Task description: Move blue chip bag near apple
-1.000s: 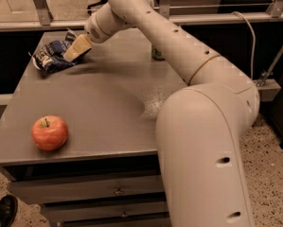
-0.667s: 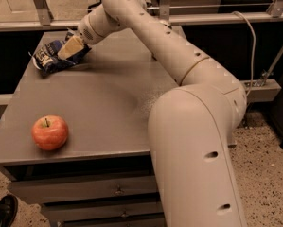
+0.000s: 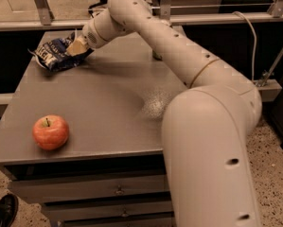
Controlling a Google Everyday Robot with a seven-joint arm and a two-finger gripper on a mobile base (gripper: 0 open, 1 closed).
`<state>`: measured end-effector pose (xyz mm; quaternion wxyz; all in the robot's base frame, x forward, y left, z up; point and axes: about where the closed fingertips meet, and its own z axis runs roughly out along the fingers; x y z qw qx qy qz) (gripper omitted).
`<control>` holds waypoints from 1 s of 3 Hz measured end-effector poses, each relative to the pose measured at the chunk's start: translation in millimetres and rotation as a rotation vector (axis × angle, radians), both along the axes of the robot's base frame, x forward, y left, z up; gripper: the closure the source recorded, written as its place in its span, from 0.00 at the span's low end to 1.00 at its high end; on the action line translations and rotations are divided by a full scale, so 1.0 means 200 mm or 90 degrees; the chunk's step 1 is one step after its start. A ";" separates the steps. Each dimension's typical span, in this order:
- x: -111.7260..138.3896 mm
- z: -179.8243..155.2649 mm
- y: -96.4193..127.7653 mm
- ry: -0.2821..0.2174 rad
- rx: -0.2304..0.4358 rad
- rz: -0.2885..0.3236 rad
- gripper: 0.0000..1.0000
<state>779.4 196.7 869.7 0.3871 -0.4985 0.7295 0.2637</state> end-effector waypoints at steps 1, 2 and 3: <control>-0.10 0.16 -0.32 -0.028 0.010 -0.024 1.00; -0.25 0.24 -0.63 -0.039 0.016 -0.045 1.00; -0.48 0.27 -0.95 -0.034 -0.001 -0.028 1.00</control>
Offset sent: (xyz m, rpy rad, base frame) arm -0.0826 -0.2066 0.0700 0.0332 -0.0821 -0.1212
